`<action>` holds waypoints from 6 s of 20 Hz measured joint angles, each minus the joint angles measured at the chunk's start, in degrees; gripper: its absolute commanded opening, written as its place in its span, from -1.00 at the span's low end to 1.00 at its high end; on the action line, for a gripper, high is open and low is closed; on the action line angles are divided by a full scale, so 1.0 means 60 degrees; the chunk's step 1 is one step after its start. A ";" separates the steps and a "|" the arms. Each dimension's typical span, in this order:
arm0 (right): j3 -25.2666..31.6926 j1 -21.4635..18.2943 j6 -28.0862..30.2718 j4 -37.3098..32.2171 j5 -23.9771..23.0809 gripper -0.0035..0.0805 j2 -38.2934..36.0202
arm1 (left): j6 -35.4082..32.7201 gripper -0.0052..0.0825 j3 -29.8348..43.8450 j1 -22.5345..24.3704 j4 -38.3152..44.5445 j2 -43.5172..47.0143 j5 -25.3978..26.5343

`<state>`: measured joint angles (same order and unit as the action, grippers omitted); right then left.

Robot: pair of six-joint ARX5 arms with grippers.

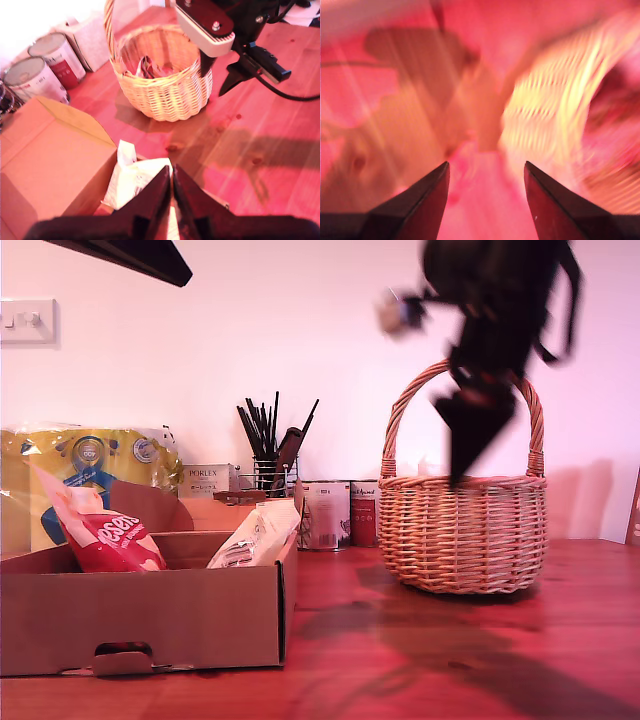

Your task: Move the bags of Easter eggs from the cardboard box on the left into the woven basket on the right side.

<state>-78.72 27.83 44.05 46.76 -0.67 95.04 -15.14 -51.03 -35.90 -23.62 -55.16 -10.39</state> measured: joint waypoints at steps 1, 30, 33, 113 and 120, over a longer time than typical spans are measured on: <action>-0.0117 0.0066 0.0106 -0.0288 -0.0073 0.11 -0.0066 | 0.0000 -0.93 0.0000 0.0000 0.0047 0.0000 -0.0007; -0.0182 -0.0033 0.0648 0.1603 0.0328 -0.94 0.1373 | 0.0222 -0.93 0.0000 0.0000 0.0390 0.0000 -0.0208; -0.0175 0.0219 0.0634 0.2255 0.0707 -0.94 0.1104 | 0.0222 -0.93 0.0000 0.0000 0.0459 0.0000 -0.0211; 0.5657 0.4127 -0.7588 0.0656 -0.2732 -0.95 -1.1136 | -0.2014 0.93 0.0011 0.1483 0.3694 -0.5778 -0.0831; 0.5657 0.4127 -0.7588 0.0681 -0.2732 -0.95 -1.1136 | -0.2404 0.92 0.0011 0.1537 0.3909 -0.5781 -0.1512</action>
<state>-44.77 52.60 -1.48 50.85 -17.06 28.23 -29.56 -50.96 -26.68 -0.16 -89.84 -19.46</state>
